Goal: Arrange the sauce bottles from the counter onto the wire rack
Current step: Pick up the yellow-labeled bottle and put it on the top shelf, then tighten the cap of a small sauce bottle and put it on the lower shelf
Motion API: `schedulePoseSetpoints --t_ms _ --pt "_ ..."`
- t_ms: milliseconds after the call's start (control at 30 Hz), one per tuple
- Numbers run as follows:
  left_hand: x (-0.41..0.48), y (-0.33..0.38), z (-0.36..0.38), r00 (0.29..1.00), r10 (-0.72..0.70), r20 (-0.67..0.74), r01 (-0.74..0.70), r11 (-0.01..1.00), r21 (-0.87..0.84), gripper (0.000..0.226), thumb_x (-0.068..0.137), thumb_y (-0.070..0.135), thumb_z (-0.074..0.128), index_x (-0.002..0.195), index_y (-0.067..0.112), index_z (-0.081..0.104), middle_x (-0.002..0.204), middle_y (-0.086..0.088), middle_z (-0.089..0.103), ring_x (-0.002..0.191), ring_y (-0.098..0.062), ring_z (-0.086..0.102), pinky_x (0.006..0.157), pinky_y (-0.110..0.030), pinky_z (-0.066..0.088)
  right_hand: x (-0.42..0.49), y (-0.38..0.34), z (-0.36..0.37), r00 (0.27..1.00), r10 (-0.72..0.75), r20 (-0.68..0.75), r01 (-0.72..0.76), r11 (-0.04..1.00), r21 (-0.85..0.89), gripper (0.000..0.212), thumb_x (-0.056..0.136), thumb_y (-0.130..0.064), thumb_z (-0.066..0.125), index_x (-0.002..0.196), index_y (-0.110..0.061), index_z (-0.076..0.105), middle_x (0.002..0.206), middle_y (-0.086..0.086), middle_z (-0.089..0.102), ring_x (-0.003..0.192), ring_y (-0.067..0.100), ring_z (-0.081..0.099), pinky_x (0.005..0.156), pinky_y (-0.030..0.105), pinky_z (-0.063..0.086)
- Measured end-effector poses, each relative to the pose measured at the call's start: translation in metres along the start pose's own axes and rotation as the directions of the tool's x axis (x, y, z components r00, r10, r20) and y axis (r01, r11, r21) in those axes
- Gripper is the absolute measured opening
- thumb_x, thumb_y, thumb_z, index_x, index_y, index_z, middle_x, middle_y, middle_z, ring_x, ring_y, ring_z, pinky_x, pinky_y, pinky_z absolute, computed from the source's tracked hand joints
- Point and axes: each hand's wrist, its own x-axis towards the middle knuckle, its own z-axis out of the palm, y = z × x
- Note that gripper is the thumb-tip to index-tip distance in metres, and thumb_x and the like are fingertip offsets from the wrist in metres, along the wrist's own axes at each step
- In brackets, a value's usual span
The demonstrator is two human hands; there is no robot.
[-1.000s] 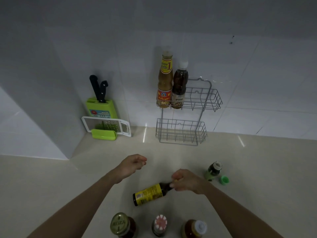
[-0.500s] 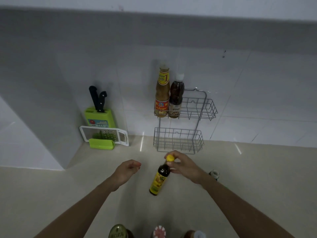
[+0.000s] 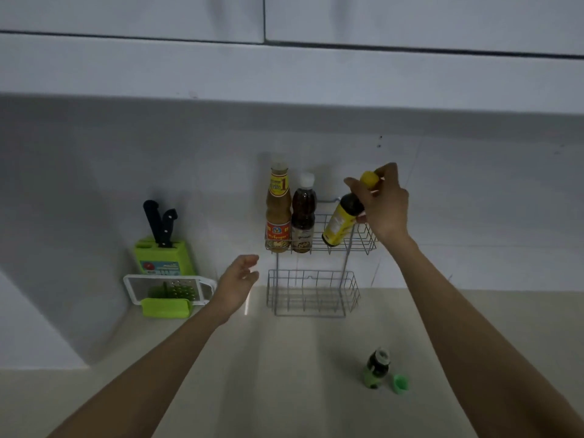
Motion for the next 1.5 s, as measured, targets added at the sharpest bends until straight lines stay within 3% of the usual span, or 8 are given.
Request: schedulePoseSetpoints --t_ms 133,267,533,833,1133,1233,1367,1500 --pt "0.018 0.043 0.008 0.997 0.078 -0.026 -0.077 0.996 0.055 0.062 0.094 0.017 0.057 0.148 0.016 0.027 0.154 -0.004 0.032 0.141 -0.024 0.032 0.111 -0.034 0.029 0.019 0.007 0.027 0.992 -0.083 -0.098 0.060 0.975 -0.215 0.056 0.079 -0.056 0.069 0.098 -0.011 0.040 0.064 -0.005 0.048 0.061 0.026 0.059 0.059 0.048 0.055" --pt "0.026 0.073 0.015 0.996 0.085 0.016 -0.086 0.995 0.055 0.078 0.093 0.024 0.060 0.153 0.017 0.011 0.160 -0.003 0.021 0.145 -0.020 0.024 0.112 -0.030 0.024 0.028 0.009 0.049 1.000 -0.011 -0.012 0.005 0.923 -0.386 0.068 0.073 -0.067 0.067 0.102 -0.010 0.043 0.074 0.004 0.056 0.067 0.026 0.057 0.059 0.038 0.048" --pt "0.026 0.075 0.032 0.987 0.157 0.019 -0.155 0.985 -0.073 0.070 0.089 0.003 0.062 0.146 0.019 0.024 0.122 0.009 0.045 0.110 -0.006 0.045 0.067 -0.001 0.039 0.031 0.023 0.063 0.992 0.098 0.083 -0.042 0.858 -0.512 0.067 0.068 -0.079 0.060 0.089 -0.016 0.047 0.080 0.004 0.060 0.072 0.025 0.057 0.062 0.033 0.042" --pt "0.031 0.066 0.027 0.988 0.132 0.085 -0.127 0.990 -0.064 0.078 0.088 0.006 0.065 0.148 0.021 0.017 0.124 0.015 0.039 0.113 -0.003 0.042 0.093 -0.022 0.036 0.000 0.084 0.046 0.782 0.218 0.584 -0.078 0.963 -0.256 0.066 0.075 -0.019 0.082 0.130 -0.011 0.047 0.120 0.005 0.066 0.112 0.023 0.062 0.091 0.030 0.048" --pt "0.036 0.057 0.028 0.986 0.131 0.099 -0.132 0.991 0.006 0.087 0.085 0.000 0.065 0.149 0.024 0.012 0.126 0.012 0.041 0.112 -0.004 0.042 0.088 -0.023 0.038 -0.002 0.097 0.055 0.850 0.195 0.489 -0.025 0.943 -0.333 0.049 0.083 -0.021 0.073 0.124 -0.010 0.051 0.118 0.010 0.069 0.108 0.027 0.065 0.095 0.039 0.050" --pt "0.034 0.060 0.025 0.981 0.143 0.132 -0.150 0.988 0.047 0.085 0.086 -0.005 0.061 0.150 0.018 0.011 0.128 0.010 0.038 0.117 -0.005 0.039 0.082 -0.004 0.038 -0.005 0.094 0.055 0.846 0.203 0.493 -0.042 0.947 -0.319 0.055 0.082 -0.020 0.075 0.127 -0.008 0.047 0.119 0.010 0.067 0.111 0.027 0.064 0.090 0.034 0.049" --pt "0.022 0.057 0.018 0.987 0.116 0.110 -0.131 0.981 0.142 0.085 0.090 0.008 0.061 0.153 0.016 0.005 0.158 0.002 0.020 0.144 -0.016 0.024 0.111 -0.023 0.025 -0.028 0.085 0.057 0.907 0.179 0.380 -0.100 0.970 -0.220 0.093 0.078 -0.018 0.080 0.149 -0.009 0.021 0.140 0.008 0.051 0.126 0.023 0.049 0.097 0.030 0.041" --pt "-0.011 0.039 0.002 0.990 0.093 0.108 -0.108 0.984 0.144 0.052 0.092 0.012 0.059 0.141 0.017 0.043 0.148 -0.001 0.043 0.136 -0.015 0.038 0.107 -0.024 0.030 -0.071 0.083 0.055 0.985 0.031 0.167 0.001 0.983 -0.184 0.072 0.087 -0.011 0.067 0.148 -0.010 0.027 0.148 0.010 0.040 0.135 0.026 0.039 0.113 0.043 0.035"
